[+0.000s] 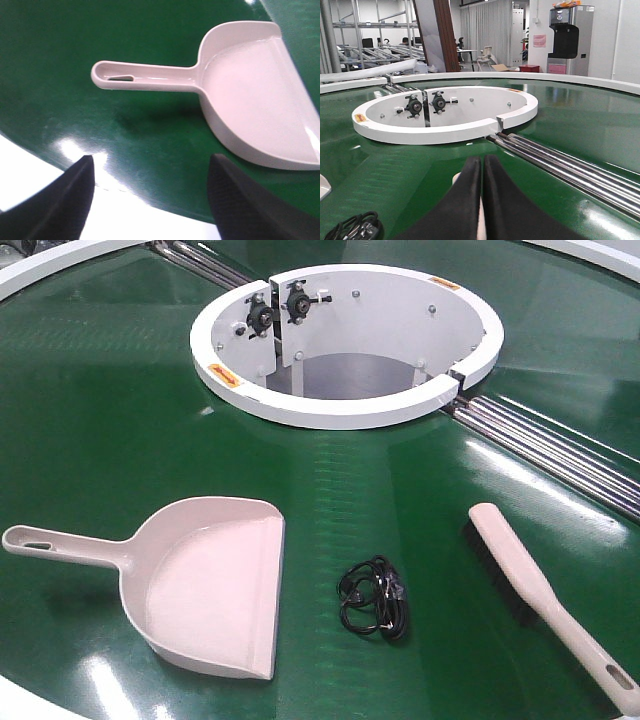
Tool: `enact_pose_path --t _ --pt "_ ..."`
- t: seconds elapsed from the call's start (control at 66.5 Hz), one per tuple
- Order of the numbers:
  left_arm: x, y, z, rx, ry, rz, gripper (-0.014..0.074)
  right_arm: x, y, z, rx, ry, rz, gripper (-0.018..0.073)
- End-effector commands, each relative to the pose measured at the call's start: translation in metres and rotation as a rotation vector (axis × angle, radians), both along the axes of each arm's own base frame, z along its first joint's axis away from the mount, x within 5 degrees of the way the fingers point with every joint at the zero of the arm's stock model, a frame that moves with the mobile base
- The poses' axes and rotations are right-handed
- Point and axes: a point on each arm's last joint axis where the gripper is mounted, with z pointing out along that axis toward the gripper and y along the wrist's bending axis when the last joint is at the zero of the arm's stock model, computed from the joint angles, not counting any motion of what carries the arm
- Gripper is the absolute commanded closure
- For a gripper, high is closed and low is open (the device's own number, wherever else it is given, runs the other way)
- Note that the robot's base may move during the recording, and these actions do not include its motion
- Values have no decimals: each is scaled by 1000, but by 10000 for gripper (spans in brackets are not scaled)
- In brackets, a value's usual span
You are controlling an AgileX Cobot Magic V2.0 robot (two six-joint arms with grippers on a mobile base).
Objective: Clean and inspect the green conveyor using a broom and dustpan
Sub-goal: 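Move the left gripper down toward the pink dustpan handle, then grasp the pink dustpan by its handle with the left gripper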
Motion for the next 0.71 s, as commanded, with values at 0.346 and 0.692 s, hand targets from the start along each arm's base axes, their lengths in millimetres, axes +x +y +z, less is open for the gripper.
enact_pose_path --t 0.346,0.692 --pt "38 -8 74 27 -10 -91 135 0 0 0 -2 -63 -4 568" --pt "115 -17 76 160 200 -245 85 0 0 0 -2 -63 -4 568"
